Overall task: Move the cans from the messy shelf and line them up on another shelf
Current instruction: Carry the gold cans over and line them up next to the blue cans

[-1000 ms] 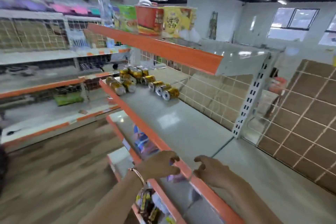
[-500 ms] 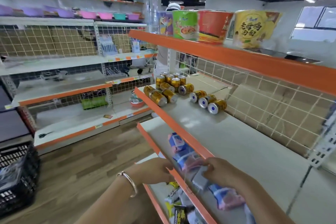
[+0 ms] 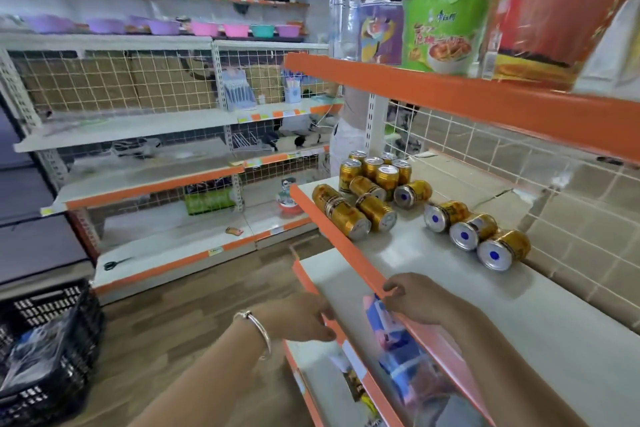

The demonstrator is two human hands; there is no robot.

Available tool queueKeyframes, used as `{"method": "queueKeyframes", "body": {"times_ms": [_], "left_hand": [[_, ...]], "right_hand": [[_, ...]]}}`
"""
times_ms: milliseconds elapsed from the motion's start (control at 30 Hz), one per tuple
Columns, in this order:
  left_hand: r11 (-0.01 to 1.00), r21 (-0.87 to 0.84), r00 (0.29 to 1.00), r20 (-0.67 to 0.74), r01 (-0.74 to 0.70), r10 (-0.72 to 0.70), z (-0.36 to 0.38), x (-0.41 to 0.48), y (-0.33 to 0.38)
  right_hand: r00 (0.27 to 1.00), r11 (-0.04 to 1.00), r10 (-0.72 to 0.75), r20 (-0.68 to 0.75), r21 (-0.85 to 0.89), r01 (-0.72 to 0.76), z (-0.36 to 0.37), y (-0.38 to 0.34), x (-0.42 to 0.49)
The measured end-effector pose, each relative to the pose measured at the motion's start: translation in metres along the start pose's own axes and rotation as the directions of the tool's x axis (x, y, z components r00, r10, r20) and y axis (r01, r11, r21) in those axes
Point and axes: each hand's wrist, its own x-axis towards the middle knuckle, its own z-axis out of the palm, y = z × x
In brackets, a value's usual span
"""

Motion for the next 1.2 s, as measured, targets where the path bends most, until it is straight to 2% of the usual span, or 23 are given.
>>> {"method": "queueKeyframes", "body": {"times_ms": [167,267,433,633,767,833,933,1100,1200], "left_hand": [[0.999,-0.026,0.994,-0.099,0.046,-0.048,-0.046,0.048,-0.024],[0.999,0.005,0.997,-0.054,0.049,-0.048,-0.062,0.077,-0.035],[0.997,0.067,0.999,-0.03,-0.025,0.027,-0.094,0.121,-0.044],[0.989,0.095,0.993,-0.03,-0.113,0.116,-0.14,0.176,-0.055],[0.975,0.162,0.98,-0.102,-0.155,0.172,-0.174,0.207,-0.064],[0.979,0.128,0.972,-0.156,-0.159,0.178,-0.184,0.224,-0.07],[0.986,0.094,0.966,-0.206,-0.14,0.156,-0.195,0.243,-0.079],[0.996,-0.084,0.974,-0.228,-0.03,0.01,-0.206,0.274,-0.081],[0.993,-0.113,0.991,-0.132,-0.025,0.009,-0.203,0.297,-0.081]], "right_hand": [[1.0,0.999,-0.03,-0.005,-0.029,0.03,-0.018,-0.023,0.069],[0.999,0.998,-0.034,0.0,-0.06,0.034,-0.024,-0.032,0.098],[1.0,1.0,-0.003,-0.03,-0.011,0.003,-0.037,-0.04,0.139],[0.981,0.999,0.031,-0.193,-0.021,-0.036,-0.05,-0.048,0.185],[0.952,0.991,0.026,-0.304,-0.12,-0.065,-0.055,-0.063,0.212],[0.96,0.985,0.04,-0.277,-0.151,-0.085,-0.055,-0.07,0.223],[0.982,0.954,0.128,-0.142,-0.255,-0.161,-0.045,-0.079,0.237],[0.952,0.921,0.238,-0.194,-0.265,-0.285,-0.029,-0.082,0.246],[0.928,0.902,0.309,-0.21,-0.245,-0.356,-0.02,-0.08,0.244]]}}
